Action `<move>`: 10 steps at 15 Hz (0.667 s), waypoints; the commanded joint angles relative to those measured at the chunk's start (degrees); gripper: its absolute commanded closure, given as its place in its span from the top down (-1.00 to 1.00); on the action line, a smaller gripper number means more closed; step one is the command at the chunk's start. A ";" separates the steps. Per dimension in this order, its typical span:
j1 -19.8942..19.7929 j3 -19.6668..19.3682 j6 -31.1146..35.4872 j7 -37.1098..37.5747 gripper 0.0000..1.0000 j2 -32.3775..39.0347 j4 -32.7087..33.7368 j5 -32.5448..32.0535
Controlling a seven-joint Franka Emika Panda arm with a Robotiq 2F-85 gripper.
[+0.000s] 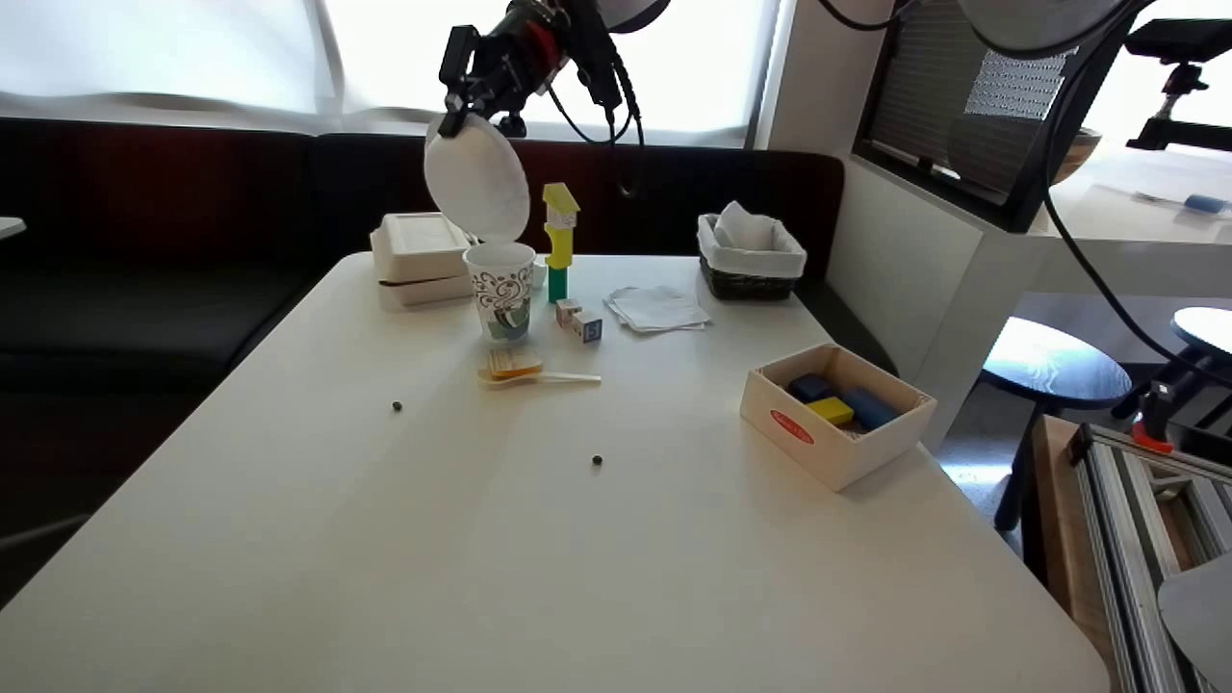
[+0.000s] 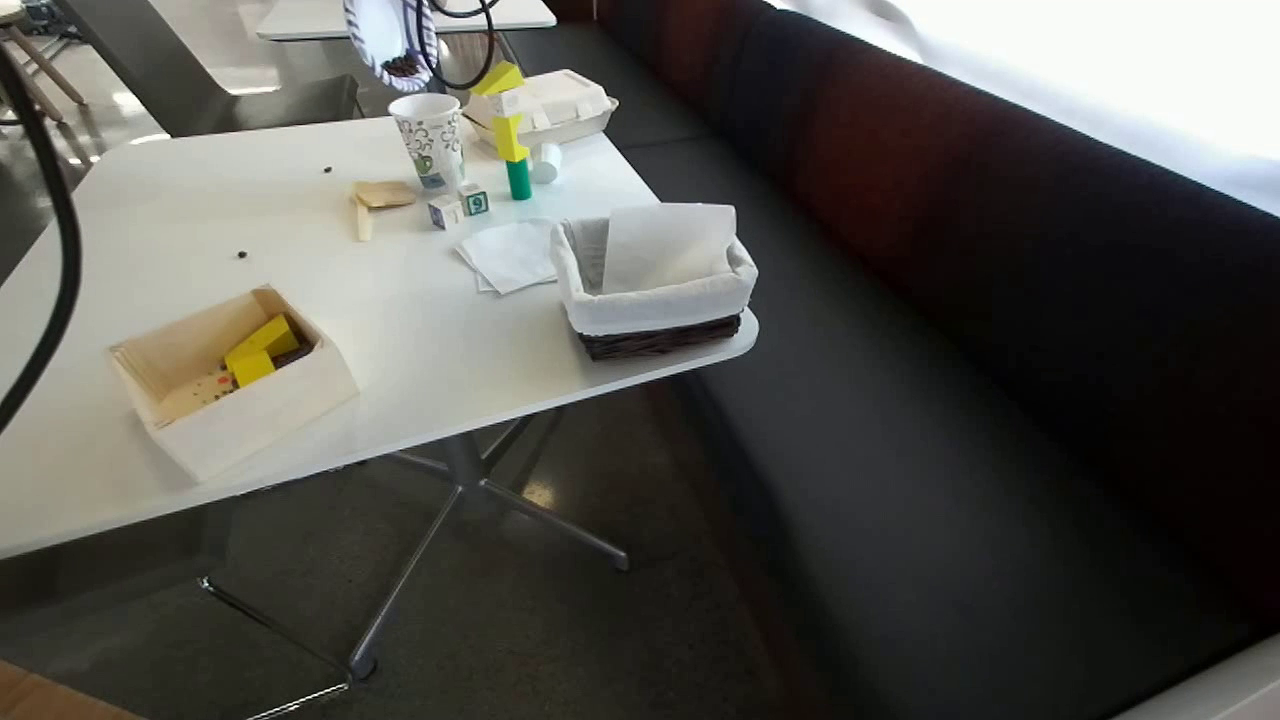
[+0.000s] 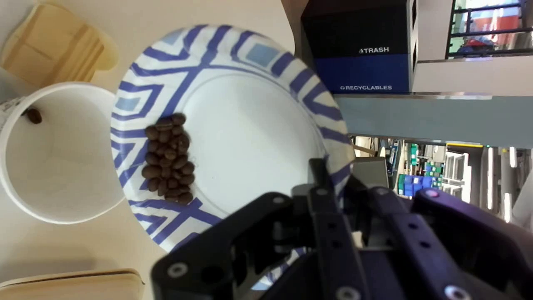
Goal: Pour the contents in the bowl into the coffee cup.
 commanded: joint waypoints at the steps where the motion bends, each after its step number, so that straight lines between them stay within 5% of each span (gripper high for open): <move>1: -1.17 1.45 -3.18 -2.11 -0.97 1.36 0.25 1.11; 10: -2.61 3.35 -4.68 -4.63 -0.97 3.11 0.93 1.29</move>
